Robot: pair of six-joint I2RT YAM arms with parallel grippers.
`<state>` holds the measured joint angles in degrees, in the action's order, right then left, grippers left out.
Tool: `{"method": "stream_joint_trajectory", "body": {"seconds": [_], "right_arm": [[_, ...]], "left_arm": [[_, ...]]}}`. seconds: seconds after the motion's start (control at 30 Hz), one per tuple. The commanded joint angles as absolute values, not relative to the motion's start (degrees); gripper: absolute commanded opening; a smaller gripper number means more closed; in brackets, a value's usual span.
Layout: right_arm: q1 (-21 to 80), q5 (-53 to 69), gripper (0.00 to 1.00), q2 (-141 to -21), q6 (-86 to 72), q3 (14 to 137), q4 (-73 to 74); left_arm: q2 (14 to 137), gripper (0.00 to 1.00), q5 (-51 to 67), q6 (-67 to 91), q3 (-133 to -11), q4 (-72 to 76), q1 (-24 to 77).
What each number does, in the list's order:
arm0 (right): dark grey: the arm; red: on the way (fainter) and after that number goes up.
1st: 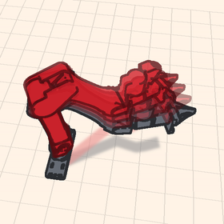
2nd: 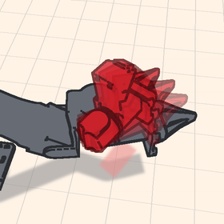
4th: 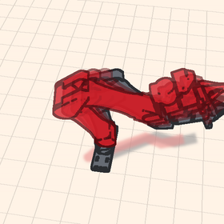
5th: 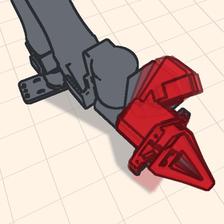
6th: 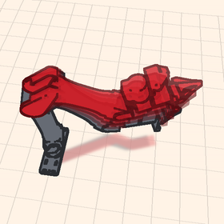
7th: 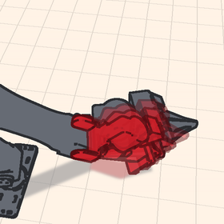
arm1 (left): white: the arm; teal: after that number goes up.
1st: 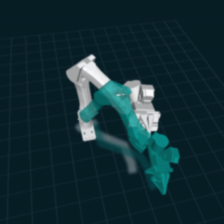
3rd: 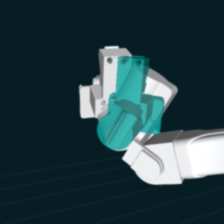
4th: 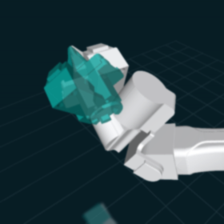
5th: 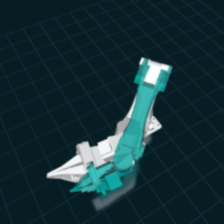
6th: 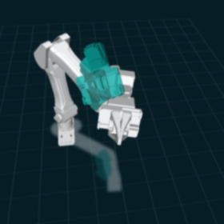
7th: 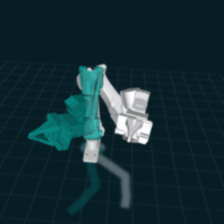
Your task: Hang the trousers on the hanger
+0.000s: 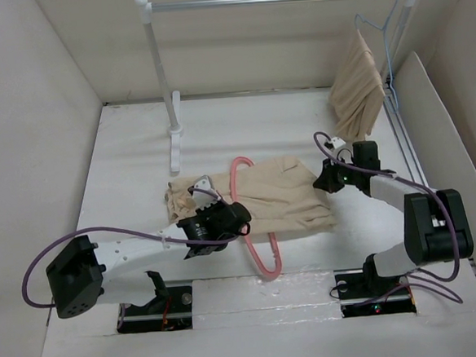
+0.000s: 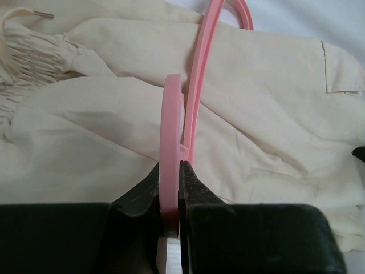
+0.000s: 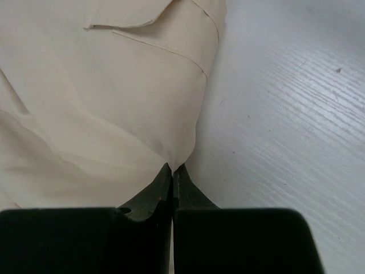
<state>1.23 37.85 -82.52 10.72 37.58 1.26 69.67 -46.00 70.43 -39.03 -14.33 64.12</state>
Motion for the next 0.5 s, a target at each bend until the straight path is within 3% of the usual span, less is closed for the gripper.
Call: {"method": "stream_joint_trajectory", "body": {"seconds": [0.0, 0.17, 0.47], "right_arm": [[0.7, 37.8, 0.0, -84.9, 12.7, 39.7, 0.5], [1.2, 34.6, 0.0, -86.0, 12.3, 38.5, -1.7], [1.8, 32.5, 0.0, -90.6, 12.4, 39.3, -1.9]], "left_arm": [[70.3, 0.0, -49.7, 62.0, -41.0, -21.6, 63.7], [72.9, 0.0, -53.2, 61.7, -45.1, -25.8, 63.7], [70.0, 0.0, -54.9, 47.6, -47.9, -20.5, 63.7]]}}
